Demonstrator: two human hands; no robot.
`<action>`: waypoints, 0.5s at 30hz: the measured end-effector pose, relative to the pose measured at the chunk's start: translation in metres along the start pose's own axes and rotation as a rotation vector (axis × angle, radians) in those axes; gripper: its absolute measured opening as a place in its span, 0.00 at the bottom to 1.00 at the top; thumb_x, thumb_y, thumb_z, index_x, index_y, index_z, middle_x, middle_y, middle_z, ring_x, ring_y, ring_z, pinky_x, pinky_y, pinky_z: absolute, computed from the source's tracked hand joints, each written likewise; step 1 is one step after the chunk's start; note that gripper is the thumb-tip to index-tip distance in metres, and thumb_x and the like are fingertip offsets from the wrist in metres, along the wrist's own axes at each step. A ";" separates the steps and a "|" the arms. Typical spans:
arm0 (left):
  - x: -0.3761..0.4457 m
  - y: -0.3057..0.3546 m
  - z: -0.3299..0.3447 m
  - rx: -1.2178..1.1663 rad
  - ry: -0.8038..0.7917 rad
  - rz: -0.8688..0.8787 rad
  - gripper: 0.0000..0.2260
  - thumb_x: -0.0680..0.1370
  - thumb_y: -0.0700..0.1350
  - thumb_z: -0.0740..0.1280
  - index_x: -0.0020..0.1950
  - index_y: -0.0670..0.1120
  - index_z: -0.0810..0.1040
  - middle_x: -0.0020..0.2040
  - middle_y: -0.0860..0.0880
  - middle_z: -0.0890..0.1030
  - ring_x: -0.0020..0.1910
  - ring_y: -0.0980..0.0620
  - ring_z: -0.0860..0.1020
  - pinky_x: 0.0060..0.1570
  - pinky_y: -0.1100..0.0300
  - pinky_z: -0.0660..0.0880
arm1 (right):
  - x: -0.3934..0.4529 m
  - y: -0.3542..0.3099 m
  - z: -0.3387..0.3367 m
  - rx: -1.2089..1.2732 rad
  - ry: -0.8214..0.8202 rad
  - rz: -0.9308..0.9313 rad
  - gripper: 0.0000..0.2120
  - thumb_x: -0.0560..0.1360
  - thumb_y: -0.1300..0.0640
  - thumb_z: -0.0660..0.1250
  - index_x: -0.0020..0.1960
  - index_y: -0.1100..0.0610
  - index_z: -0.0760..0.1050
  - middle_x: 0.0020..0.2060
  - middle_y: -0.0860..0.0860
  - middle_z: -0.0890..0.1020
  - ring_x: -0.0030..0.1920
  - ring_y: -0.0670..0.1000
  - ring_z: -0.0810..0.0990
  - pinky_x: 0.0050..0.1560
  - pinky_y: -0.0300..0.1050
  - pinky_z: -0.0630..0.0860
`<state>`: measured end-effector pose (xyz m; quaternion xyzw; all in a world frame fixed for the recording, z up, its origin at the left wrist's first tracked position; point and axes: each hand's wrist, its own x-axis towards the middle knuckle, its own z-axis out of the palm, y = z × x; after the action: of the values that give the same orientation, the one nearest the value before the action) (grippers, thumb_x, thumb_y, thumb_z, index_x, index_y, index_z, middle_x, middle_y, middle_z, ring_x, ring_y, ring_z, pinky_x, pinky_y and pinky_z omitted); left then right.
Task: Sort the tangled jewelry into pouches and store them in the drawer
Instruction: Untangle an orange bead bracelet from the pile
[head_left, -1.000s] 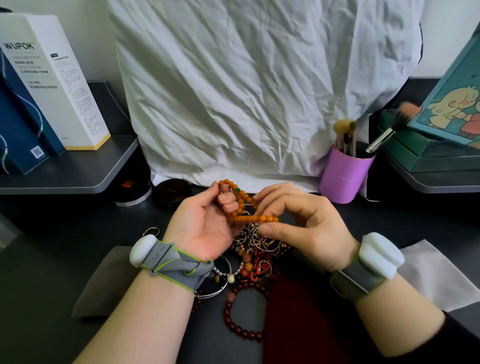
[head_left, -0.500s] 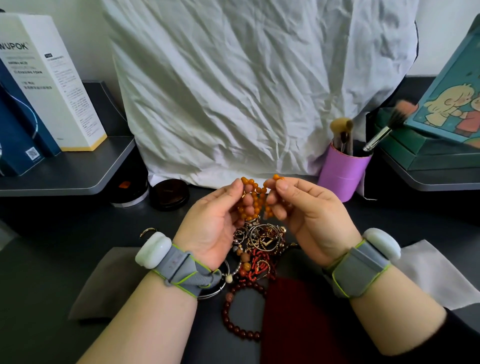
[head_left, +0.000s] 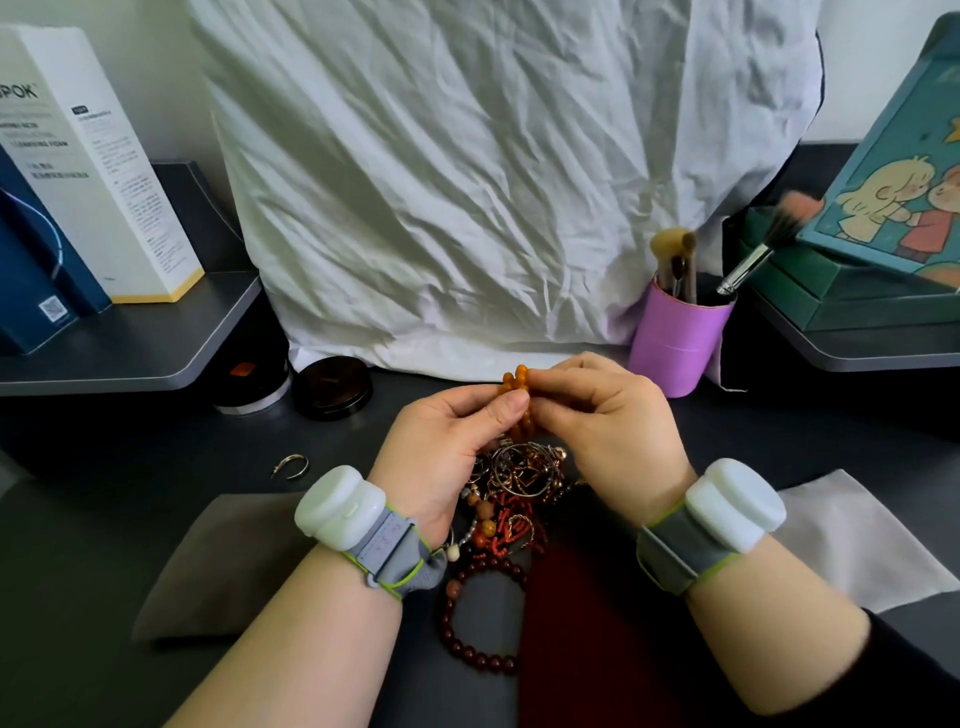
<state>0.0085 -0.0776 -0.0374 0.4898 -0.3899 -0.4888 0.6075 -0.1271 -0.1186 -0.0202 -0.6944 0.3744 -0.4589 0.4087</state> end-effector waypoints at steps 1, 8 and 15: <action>0.000 0.000 0.001 -0.018 -0.011 0.007 0.16 0.61 0.52 0.75 0.45 0.46 0.85 0.41 0.49 0.85 0.39 0.58 0.81 0.38 0.67 0.74 | 0.000 0.000 0.000 -0.027 0.005 -0.013 0.11 0.70 0.64 0.71 0.49 0.51 0.84 0.40 0.50 0.80 0.43 0.52 0.81 0.47 0.56 0.79; -0.001 -0.001 0.000 0.025 0.015 -0.037 0.13 0.62 0.49 0.78 0.44 0.45 0.85 0.40 0.45 0.84 0.38 0.52 0.81 0.39 0.61 0.75 | -0.002 -0.002 0.004 -0.212 0.006 -0.111 0.11 0.68 0.66 0.72 0.48 0.54 0.83 0.41 0.48 0.78 0.38 0.46 0.79 0.43 0.45 0.79; 0.002 0.000 0.002 0.037 0.102 -0.054 0.04 0.66 0.45 0.69 0.34 0.47 0.84 0.36 0.46 0.82 0.38 0.50 0.78 0.44 0.55 0.74 | -0.001 -0.001 0.005 -0.169 0.006 -0.058 0.13 0.64 0.60 0.77 0.46 0.51 0.79 0.43 0.46 0.76 0.42 0.46 0.79 0.46 0.51 0.78</action>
<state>0.0070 -0.0795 -0.0366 0.5354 -0.3542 -0.4721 0.6041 -0.1223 -0.1162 -0.0214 -0.7357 0.3925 -0.4395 0.3341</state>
